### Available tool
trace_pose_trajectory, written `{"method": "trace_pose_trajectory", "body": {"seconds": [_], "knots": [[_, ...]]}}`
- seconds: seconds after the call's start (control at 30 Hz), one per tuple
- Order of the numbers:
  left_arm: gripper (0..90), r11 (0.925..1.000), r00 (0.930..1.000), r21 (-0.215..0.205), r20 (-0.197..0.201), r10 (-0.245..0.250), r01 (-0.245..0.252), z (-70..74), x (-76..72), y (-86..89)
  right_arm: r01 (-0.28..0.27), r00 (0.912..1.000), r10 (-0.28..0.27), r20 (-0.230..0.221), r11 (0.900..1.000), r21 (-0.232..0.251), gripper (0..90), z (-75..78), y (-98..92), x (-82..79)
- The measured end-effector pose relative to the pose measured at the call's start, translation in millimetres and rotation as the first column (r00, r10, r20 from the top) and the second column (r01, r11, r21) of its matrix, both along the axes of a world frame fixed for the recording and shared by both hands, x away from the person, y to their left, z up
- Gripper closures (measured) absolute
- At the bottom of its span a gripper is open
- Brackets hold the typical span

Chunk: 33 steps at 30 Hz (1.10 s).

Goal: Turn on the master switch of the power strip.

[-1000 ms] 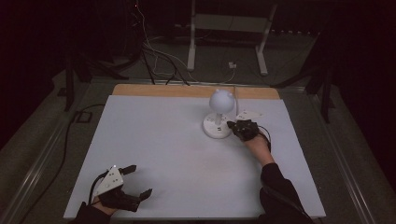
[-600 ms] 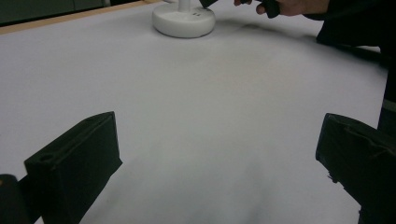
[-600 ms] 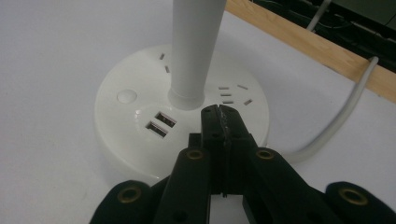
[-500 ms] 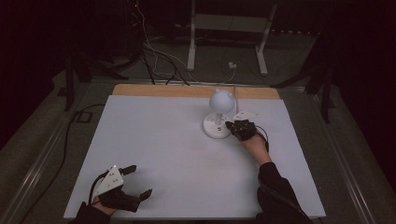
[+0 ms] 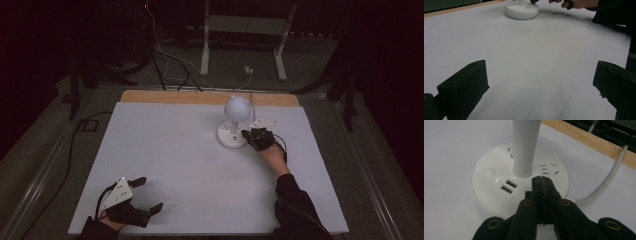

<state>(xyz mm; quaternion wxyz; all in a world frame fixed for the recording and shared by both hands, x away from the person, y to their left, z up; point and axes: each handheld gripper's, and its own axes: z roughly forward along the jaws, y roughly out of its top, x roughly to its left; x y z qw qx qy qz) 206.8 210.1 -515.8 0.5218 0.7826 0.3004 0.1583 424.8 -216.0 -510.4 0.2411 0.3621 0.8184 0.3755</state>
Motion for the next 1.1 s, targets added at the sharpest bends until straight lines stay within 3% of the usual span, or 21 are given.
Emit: {"method": "trace_pose_trajectory", "body": {"seconds": [0.53,0.73,0.93,1.0,1.03,1.1], "knots": [[0.3,1.0000,1.0000,0.004,0.000,-0.001,0.001,0.1,-0.1,-0.6,0.003,1.0000,-0.003,0.005,1.000,-0.016,90.0,-1.8,0.9,-1.4],[0.3,1.0000,1.0000,0.002,0.002,-0.001,0.001,0.4,-0.6,-0.5,0.010,0.9999,-0.010,-0.003,1.000,0.010,90.0,-3.4,-0.8,-0.6],[0.2,1.0000,1.0000,0.003,-0.001,-0.003,0.003,0.0,-0.3,-1.1,0.004,1.0000,-0.004,0.004,1.000,-0.024,90.0,-3.1,1.6,-1.0],[0.2,1.0000,1.0000,0.002,0.000,-0.003,0.003,0.3,-0.3,-1.2,0.004,1.0000,-0.004,-0.007,1.000,-0.004,90.0,-3.4,-0.4,-0.2],[0.2,1.0000,1.0000,0.002,0.000,-0.003,0.003,0.3,-0.4,-1.1,-0.003,1.0000,0.003,0.007,1.000,-0.029,90.0,-3.1,1.2,-0.9],[0.2,1.0000,1.0000,0.002,-0.002,-0.001,0.001,-0.2,-0.2,-0.9,-0.003,1.0000,0.003,0.007,0.999,-0.032,90.0,-2.8,1.5,-1.0]]}}
